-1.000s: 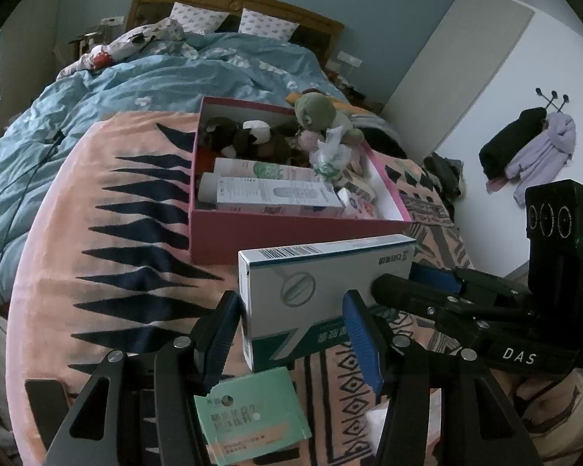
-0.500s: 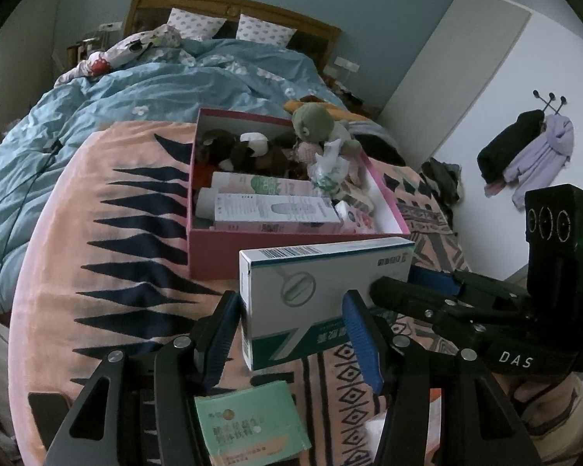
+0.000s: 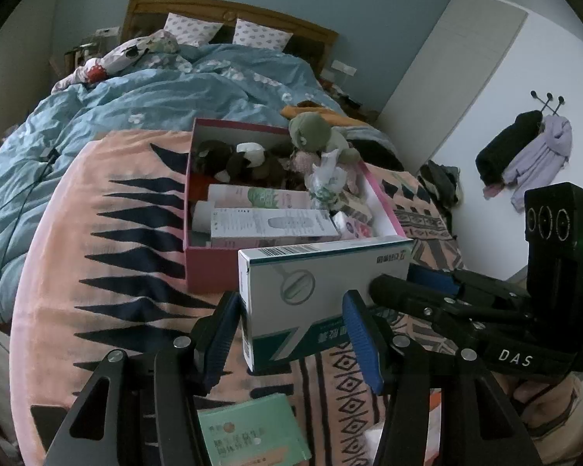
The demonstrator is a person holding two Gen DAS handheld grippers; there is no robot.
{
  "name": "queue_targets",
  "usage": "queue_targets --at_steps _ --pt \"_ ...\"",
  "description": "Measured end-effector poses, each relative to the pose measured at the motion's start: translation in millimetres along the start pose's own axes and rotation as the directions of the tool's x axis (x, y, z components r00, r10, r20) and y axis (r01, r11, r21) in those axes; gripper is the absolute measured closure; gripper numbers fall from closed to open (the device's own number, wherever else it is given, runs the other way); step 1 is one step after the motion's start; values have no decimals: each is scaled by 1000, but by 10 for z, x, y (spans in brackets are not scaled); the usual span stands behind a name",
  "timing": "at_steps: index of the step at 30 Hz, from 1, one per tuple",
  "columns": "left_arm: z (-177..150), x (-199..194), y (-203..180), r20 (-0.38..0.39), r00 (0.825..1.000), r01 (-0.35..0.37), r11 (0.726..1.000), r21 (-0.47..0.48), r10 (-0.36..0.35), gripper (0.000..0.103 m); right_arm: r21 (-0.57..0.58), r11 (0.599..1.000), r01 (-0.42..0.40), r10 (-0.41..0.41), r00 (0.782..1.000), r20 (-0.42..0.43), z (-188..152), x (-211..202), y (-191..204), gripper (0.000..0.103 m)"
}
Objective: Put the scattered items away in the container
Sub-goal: 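Lower the white-and-teal box with both grippers into the pink box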
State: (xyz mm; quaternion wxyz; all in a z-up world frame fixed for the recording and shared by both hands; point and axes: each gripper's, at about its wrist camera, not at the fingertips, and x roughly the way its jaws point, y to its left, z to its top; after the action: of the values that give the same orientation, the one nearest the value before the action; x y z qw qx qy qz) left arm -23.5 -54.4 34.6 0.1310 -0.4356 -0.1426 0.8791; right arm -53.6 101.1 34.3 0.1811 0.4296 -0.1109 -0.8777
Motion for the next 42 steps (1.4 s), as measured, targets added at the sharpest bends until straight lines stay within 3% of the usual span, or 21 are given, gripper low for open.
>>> queue_targets --at_steps 42 --pt "445 216 108 36 999 -5 1000 7 5 48 4 1000 17 -17 999 28 447 211 -169 59"
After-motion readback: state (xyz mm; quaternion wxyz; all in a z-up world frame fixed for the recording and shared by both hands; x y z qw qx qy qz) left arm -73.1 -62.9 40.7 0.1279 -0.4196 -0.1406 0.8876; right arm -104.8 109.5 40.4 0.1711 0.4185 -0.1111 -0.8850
